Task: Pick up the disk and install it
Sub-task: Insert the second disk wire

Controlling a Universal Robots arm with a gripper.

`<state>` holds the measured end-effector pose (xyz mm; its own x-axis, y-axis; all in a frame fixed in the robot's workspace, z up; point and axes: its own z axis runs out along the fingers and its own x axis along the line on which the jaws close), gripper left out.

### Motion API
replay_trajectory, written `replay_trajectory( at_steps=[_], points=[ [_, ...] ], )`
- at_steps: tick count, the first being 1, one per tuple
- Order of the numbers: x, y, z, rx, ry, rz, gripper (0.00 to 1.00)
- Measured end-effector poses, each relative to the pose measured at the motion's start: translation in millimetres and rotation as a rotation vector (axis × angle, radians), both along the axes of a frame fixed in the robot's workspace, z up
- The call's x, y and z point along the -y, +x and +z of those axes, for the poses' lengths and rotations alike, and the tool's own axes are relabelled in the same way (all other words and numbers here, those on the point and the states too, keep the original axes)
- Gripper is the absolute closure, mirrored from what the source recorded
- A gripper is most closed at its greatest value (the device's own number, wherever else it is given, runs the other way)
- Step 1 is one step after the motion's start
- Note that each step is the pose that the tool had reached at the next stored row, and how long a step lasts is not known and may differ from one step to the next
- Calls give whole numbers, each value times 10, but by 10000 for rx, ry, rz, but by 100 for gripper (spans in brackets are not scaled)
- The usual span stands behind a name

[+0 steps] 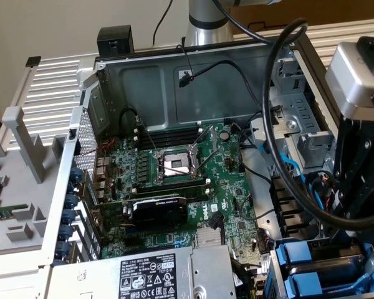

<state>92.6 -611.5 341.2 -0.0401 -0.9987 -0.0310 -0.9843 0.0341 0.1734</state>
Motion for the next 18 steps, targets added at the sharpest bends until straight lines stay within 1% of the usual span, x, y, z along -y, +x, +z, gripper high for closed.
replay_trajectory(
  at_steps=[18],
  points=[
    [-1, -7, -2, 1, 0, -28, 84]
  ],
)
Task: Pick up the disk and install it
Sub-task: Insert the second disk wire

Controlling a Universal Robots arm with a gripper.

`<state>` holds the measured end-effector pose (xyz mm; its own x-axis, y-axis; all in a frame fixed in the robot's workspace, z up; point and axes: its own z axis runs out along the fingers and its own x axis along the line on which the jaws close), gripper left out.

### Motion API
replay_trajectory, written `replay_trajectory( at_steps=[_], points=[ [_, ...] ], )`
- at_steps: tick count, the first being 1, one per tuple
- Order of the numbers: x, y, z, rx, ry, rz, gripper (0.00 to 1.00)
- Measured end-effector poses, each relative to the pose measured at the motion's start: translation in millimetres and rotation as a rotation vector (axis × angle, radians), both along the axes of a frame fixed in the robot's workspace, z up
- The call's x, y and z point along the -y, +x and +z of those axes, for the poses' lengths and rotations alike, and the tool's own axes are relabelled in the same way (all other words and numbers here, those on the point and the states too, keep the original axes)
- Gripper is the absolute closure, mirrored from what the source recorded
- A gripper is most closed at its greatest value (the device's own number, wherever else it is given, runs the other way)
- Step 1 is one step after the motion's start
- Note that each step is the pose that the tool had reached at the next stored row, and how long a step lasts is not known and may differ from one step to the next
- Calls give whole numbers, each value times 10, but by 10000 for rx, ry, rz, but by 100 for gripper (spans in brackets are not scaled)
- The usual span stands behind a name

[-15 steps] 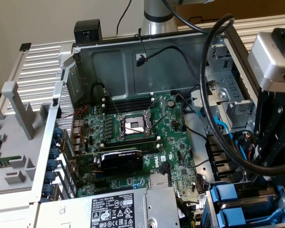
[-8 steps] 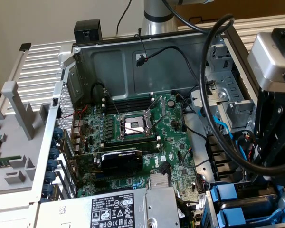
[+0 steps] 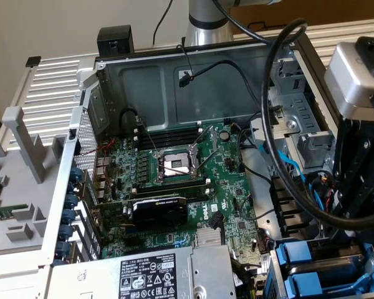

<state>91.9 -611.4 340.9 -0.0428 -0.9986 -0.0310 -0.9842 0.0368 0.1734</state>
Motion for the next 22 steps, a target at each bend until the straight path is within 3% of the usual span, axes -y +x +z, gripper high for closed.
replay_trajectory(
  at_steps=[22],
  points=[
    [0, 0, -12, 18, 0, -20, 84]
  ],
)
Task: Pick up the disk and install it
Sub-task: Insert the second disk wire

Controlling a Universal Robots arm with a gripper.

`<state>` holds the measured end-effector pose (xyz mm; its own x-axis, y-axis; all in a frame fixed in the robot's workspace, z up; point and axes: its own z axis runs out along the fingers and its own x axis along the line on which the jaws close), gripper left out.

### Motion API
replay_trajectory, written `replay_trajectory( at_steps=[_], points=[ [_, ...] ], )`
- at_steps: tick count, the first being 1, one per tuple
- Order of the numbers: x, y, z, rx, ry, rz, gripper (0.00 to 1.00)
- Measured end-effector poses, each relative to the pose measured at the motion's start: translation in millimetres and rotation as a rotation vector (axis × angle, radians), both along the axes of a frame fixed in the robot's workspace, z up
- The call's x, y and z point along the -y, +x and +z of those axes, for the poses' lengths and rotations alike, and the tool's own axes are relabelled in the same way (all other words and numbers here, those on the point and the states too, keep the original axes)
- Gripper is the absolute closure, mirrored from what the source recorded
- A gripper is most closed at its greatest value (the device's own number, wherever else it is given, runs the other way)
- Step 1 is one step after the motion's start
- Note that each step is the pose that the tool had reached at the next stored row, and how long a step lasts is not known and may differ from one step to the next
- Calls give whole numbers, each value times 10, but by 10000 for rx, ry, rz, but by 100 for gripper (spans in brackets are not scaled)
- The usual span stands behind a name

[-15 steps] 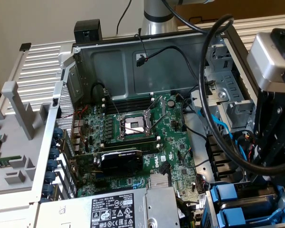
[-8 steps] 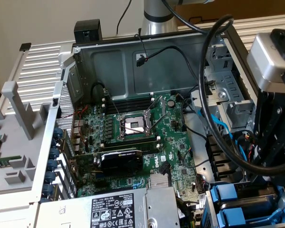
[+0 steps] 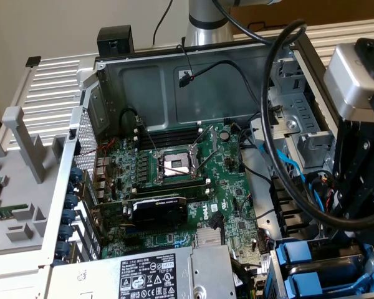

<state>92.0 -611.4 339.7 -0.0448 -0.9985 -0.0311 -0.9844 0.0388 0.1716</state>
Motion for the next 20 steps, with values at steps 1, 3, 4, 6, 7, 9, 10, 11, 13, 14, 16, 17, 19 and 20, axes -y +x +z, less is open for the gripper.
replay_trajectory(
  at_steps=[1, 3, 4, 6, 7, 9, 10, 11, 13, 14, 16, 17, 19, 20],
  points=[
    [0, 0, 0, 0, 0, 0, 84],
    [0, 0, -1, 0, 0, -2, 84],
    [0, 1, -1, 0, 0, -2, 84],
    [0, 3, -3, 1, -1, -1, 84],
    [0, 4, -4, 2, -1, 0, 84],
    [0, 4, -6, 4, 0, -1, 84],
    [0, 4, -7, 4, 0, -1, 84],
    [0, 5, -7, 5, 0, -1, 84],
    [0, 8, -7, 5, 0, -1, 84],
    [0, 9, -7, 5, 0, -1, 84],
    [0, 11, -8, 6, 1, -1, 84],
    [0, 12, -8, 7, 1, -1, 84],
    [0, 12, -9, 9, 1, 0, 84],
    [0, 12, -9, 10, 0, 0, 84]
  ],
)
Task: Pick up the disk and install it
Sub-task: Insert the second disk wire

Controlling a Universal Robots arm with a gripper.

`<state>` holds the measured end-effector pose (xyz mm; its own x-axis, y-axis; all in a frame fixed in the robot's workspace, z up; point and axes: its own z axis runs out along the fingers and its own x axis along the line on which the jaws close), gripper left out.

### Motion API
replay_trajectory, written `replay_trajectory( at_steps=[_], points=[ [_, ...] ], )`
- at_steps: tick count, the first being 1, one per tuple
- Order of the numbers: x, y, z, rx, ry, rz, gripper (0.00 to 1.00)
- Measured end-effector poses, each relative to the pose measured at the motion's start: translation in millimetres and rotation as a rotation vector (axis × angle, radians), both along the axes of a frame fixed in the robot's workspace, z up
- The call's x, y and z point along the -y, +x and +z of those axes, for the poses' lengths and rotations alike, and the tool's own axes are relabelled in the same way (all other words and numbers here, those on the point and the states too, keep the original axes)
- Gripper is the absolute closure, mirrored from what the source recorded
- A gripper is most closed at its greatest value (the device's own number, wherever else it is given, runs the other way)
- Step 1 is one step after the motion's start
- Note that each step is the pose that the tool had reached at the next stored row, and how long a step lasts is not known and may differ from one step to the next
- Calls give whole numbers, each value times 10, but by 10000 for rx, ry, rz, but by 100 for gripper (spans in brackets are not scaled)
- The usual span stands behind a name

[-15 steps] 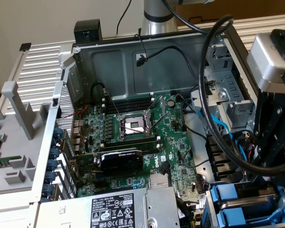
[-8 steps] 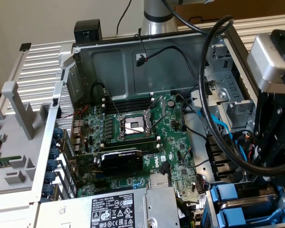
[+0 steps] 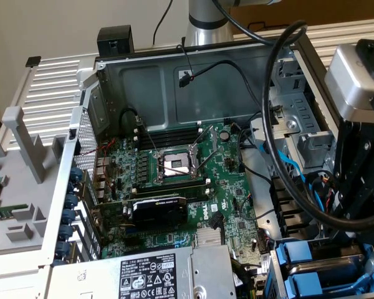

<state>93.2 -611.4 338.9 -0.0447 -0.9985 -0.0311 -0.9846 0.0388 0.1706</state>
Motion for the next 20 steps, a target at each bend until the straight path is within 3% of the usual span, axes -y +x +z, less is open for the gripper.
replay_trajectory(
  at_steps=[20],
  points=[
    [0, 0, -6, 1, 0, 0, 84]
  ],
)
